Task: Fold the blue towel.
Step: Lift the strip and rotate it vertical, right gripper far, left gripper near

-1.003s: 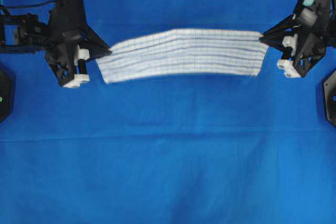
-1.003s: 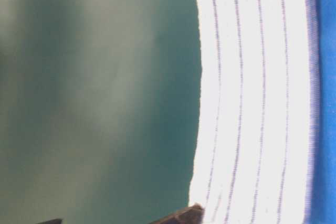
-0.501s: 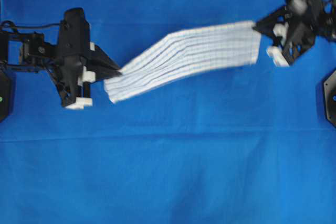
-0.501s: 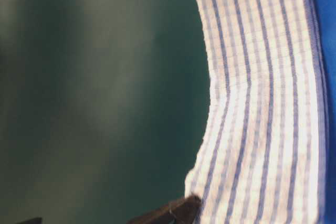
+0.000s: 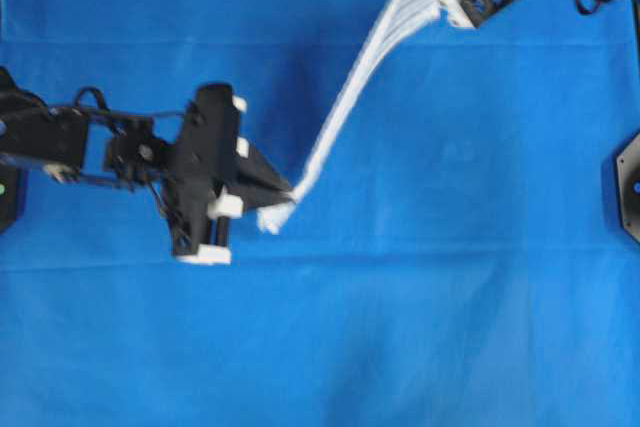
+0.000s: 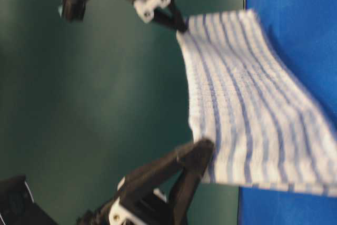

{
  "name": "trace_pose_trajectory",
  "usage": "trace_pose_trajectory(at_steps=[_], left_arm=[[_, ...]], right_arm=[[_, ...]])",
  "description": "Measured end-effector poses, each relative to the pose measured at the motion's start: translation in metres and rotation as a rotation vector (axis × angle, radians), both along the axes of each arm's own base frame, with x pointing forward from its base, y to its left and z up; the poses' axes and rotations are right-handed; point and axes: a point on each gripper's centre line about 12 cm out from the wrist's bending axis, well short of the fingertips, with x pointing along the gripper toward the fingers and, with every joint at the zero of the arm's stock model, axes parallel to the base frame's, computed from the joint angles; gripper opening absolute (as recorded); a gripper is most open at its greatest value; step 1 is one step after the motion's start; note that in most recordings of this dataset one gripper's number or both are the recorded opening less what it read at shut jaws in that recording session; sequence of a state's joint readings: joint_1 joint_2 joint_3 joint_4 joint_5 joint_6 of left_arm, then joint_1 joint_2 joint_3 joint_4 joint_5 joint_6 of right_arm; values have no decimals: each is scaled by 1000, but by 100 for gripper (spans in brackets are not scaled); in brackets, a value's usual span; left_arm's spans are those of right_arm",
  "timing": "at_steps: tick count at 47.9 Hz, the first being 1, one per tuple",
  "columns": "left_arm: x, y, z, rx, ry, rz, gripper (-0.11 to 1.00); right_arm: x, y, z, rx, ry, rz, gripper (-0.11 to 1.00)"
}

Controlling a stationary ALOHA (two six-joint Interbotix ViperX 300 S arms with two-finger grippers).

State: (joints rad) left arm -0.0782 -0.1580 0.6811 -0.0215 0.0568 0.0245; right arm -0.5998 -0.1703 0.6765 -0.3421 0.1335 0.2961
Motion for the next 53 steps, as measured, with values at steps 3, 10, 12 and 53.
trace_pose_trajectory(at_steps=[3, 10, 12, 53], left_arm=[[10, -4, 0, -1, -9, -9, 2], [30, -10, -2, -2, -23, -18, 2], [36, -10, -2, -1, -25, -19, 2], [161, -21, -28, -11, -118, -14, 2]], right_arm=[[9, -7, 2, -14, 0, 6, 7], [28, -20, 5, -38, -2, 16, 7], [34, -24, 8, -45, -8, 18, 7], [27, -21, -3, -23, 68, 9, 8]])
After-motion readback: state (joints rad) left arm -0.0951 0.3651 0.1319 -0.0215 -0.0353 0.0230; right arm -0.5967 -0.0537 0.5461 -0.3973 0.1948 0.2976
